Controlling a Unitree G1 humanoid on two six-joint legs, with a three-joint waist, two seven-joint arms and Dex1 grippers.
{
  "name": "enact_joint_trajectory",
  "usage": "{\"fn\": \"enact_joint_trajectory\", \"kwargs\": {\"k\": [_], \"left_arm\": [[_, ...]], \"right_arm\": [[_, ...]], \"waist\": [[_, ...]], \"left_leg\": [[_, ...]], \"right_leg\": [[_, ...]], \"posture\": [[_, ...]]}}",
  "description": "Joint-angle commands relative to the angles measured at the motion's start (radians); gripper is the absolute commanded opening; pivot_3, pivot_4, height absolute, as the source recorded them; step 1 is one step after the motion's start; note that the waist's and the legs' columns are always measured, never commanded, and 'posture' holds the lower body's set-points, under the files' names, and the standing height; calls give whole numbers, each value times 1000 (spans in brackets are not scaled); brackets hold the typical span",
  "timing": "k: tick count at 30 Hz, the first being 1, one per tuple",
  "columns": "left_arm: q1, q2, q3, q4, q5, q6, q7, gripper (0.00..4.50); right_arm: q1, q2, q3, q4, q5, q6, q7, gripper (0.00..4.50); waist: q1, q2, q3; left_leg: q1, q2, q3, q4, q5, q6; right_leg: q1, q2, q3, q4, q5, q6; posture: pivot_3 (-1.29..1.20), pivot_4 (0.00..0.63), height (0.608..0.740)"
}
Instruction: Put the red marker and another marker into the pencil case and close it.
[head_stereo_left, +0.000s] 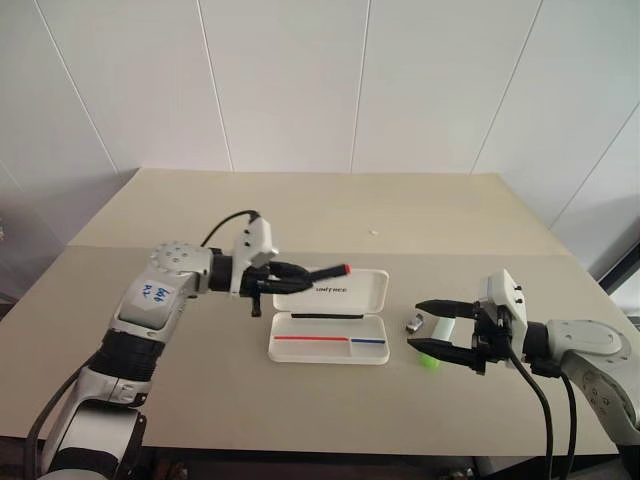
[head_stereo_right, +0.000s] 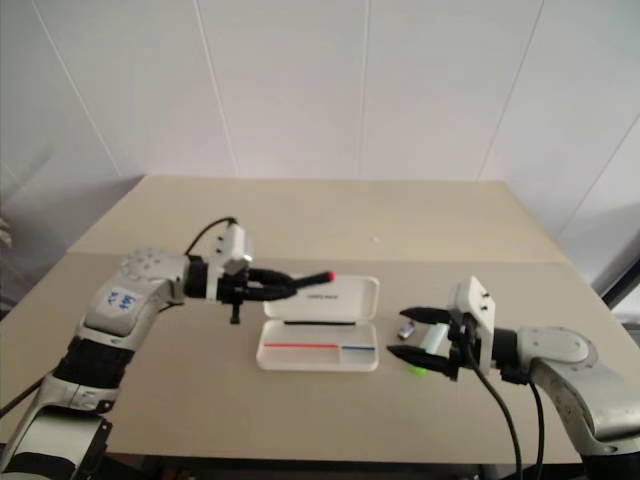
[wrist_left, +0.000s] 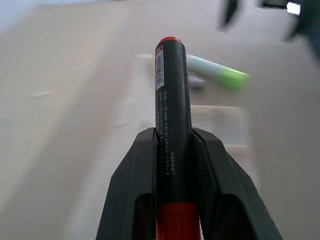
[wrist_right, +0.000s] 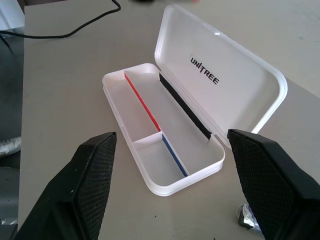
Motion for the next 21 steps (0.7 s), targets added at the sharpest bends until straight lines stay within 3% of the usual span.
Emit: {"fn": "enact_joint_trajectory", "kwargs": {"k": [1,10,21], "left_arm": [[-22,-25,-48,-21,26,-26,-26,610],[-19,-110,-156,98,179,-190,12,610],[-27,-187,-167,198,269,-264,75,610]], "right_arm": [[23,-10,-48,-54,23,-1,-14,4500],[63,-15,-78,-90,32,13,-43,4500],[92,-15,-99,-122,40,31,-71,4500]], "waist": [[1,0,0],[0,0,0],[2,0,0]], "left_leg": [[0,0,0,0,0,0],[0,0,0,0,0,0],[-1,0,0,1,0,0]], "right_leg": [[0,0,0,0,0,0],[0,0,0,-1,0,0],[0,0,0,-1,0,0]], "posture": [[0,150,740],[0,150,740],[0,150,740]]}}
